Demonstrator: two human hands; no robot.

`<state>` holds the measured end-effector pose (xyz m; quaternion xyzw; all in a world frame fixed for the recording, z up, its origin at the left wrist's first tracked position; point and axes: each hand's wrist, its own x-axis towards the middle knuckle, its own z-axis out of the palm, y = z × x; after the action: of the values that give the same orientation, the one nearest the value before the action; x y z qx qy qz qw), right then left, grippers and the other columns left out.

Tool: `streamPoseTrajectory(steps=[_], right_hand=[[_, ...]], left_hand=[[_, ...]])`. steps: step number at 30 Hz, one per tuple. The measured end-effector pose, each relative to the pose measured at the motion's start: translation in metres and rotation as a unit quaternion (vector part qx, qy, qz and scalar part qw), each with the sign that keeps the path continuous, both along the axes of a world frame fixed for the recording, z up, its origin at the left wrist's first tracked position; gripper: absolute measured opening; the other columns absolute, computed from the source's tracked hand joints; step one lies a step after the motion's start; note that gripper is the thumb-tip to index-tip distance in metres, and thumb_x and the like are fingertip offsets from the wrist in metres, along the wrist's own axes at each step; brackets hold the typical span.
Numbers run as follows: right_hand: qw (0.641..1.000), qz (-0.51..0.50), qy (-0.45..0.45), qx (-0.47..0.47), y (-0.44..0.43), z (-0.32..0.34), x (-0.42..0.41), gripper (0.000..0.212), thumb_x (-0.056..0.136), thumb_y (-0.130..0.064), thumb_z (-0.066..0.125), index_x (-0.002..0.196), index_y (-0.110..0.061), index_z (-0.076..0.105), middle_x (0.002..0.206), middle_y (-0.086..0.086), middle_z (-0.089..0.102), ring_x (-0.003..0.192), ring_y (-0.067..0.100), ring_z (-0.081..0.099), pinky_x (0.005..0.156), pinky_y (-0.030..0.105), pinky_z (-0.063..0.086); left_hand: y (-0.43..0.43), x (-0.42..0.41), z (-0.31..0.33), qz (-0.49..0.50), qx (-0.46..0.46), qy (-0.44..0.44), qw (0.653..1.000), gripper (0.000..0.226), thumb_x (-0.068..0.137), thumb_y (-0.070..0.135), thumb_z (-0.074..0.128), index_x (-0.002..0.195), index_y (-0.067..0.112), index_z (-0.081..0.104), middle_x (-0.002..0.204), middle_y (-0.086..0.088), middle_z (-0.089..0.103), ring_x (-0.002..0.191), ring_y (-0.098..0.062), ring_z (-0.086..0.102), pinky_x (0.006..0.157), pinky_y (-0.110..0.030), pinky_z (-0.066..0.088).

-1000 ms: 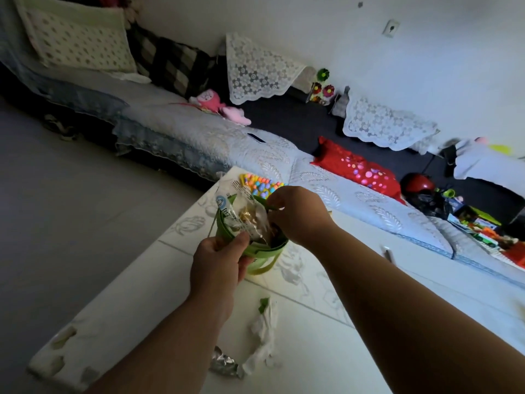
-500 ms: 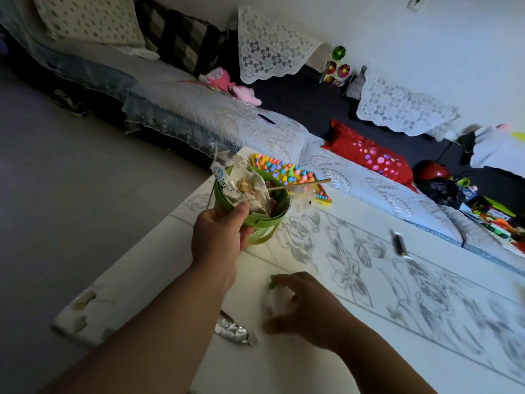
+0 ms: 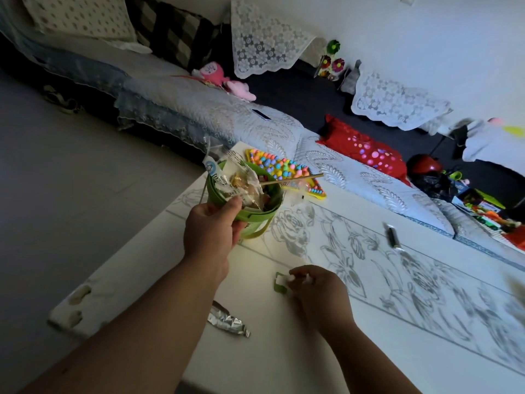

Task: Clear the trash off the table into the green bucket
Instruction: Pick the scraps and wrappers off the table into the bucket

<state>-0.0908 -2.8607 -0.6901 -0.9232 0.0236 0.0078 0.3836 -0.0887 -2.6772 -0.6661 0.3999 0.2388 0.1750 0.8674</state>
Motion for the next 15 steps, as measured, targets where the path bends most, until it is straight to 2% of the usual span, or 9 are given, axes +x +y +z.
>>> streamPoseTrajectory(steps=[2,4,7,10,12,15], right_hand=[[0.999,-0.027,0.004,0.035,-0.004,0.008,0.002,0.007,0.078,-0.019,0.074,0.077,-0.026,0.074,0.069,-0.006,0.069,0.061,0.014,0.063,0.058,0.022,0.048],[0.997,-0.032,-0.001,0.073,-0.007,0.02,0.002,0.006,0.074,-0.018,0.079,0.078,-0.021,0.076,0.071,-0.002,0.072,0.062,0.016,0.065,0.059,0.027,0.051],[0.994,-0.023,-0.04,0.097,-0.005,0.044,0.004,0.011,0.069,-0.025,0.082,0.077,-0.02,0.075,0.074,-0.006,0.073,0.066,0.004,0.065,0.059,0.016,0.047],[0.989,-0.011,-0.081,0.127,0.004,0.074,0.016,0.005,0.074,-0.021,0.078,0.078,-0.019,0.075,0.06,-0.01,0.066,0.044,-0.005,0.053,0.043,0.008,0.039],[0.984,-0.001,-0.099,0.149,0.016,0.094,0.024,0.004,0.075,-0.018,0.077,0.074,-0.02,0.074,0.055,-0.01,0.063,0.036,-0.003,0.047,0.041,0.012,0.034],[0.981,0.041,-0.14,0.13,0.041,0.12,0.036,0.012,0.075,-0.019,0.078,0.067,-0.025,0.07,0.062,-0.006,0.065,0.047,0.004,0.051,0.048,0.022,0.038]], left_hand=[[-0.001,0.0,0.0,-0.006,-0.001,-0.003,1.0,0.019,0.082,0.029,0.071,0.094,0.016,0.063,0.091,-0.001,0.07,0.07,-0.009,0.067,0.055,-0.018,0.052],[-0.003,0.0,0.001,-0.009,-0.005,-0.003,1.0,0.022,0.083,0.028,0.071,0.098,0.015,0.064,0.094,-0.001,0.07,0.072,-0.009,0.068,0.054,-0.017,0.051],[-0.004,0.0,0.001,-0.01,-0.008,-0.004,1.0,0.026,0.082,0.028,0.071,0.102,0.013,0.064,0.097,-0.003,0.07,0.073,-0.009,0.068,0.053,-0.017,0.05],[-0.007,0.0,0.001,-0.012,-0.006,-0.004,1.0,0.026,0.082,0.028,0.071,0.101,0.013,0.064,0.097,-0.003,0.071,0.072,-0.009,0.068,0.051,-0.016,0.049],[-0.008,0.0,0.001,-0.012,-0.005,-0.001,1.0,0.024,0.082,0.028,0.072,0.098,0.013,0.063,0.097,-0.004,0.071,0.072,-0.009,0.068,0.05,-0.016,0.049],[-0.009,0.0,0.002,-0.015,-0.004,-0.001,1.0,0.022,0.082,0.028,0.071,0.097,0.014,0.062,0.097,-0.005,0.071,0.072,-0.01,0.068,0.051,-0.017,0.051]])
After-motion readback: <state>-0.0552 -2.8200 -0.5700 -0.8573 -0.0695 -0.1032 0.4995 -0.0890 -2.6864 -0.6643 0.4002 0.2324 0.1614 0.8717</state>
